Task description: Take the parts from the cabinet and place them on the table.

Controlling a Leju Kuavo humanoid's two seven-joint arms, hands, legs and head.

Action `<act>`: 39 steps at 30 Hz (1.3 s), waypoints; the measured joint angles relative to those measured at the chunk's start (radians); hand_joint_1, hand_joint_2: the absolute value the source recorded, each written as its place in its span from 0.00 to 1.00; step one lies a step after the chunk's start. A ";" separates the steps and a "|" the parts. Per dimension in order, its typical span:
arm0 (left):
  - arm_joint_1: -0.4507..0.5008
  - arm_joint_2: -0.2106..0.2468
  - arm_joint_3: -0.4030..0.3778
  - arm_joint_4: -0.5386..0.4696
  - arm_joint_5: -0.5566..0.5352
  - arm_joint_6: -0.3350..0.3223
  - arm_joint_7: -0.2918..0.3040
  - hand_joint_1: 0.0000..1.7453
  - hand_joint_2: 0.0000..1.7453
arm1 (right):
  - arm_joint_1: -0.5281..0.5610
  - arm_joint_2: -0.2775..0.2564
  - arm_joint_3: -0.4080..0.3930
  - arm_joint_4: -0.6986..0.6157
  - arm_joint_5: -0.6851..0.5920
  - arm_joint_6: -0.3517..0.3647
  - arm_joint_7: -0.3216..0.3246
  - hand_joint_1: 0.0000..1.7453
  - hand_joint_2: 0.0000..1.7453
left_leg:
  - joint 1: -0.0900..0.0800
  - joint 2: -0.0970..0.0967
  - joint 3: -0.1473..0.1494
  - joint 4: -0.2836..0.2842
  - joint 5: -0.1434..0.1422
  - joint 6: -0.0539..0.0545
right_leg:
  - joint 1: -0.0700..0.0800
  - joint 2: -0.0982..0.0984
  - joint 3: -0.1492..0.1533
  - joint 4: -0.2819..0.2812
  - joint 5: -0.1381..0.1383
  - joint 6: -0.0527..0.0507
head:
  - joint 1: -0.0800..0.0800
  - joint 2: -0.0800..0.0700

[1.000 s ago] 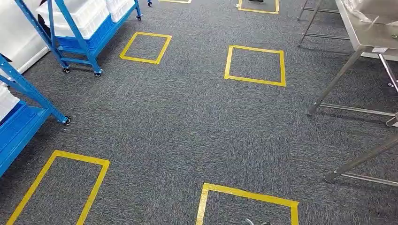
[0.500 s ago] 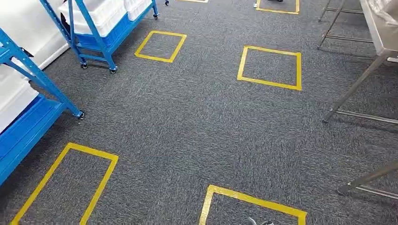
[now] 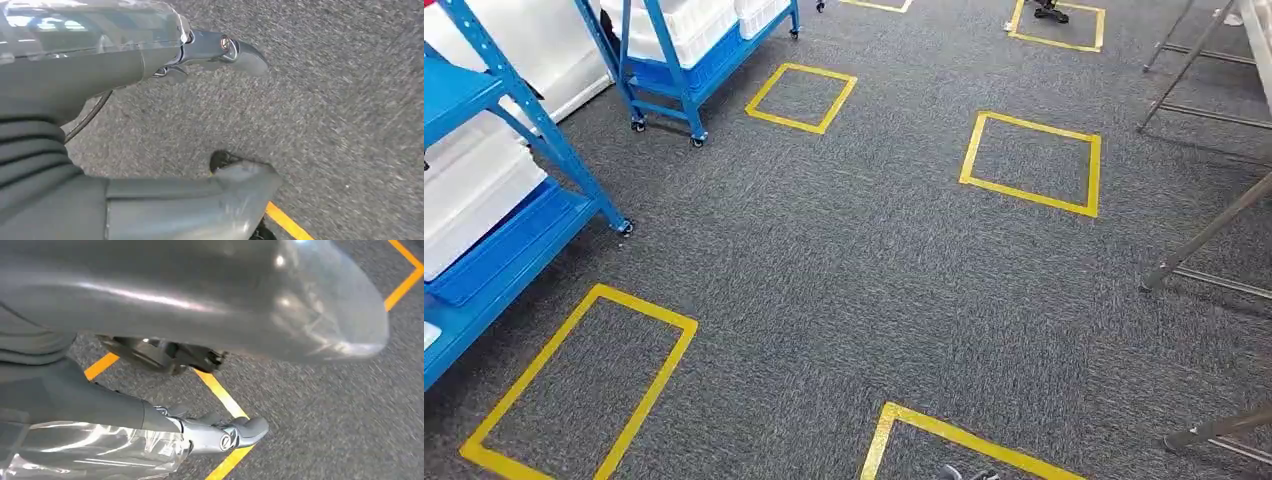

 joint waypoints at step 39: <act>-0.087 0.006 0.210 0.091 -0.212 -0.039 -0.093 0.00 1.00 | 0.047 0.271 -0.256 0.632 -0.090 0.035 0.473 0.00 0.00 | 0.001 -0.042 -0.004 0.036 -0.033 -0.037 | 0.007 0.011 0.117 -0.265 0.132 -0.021 | -0.002 0.000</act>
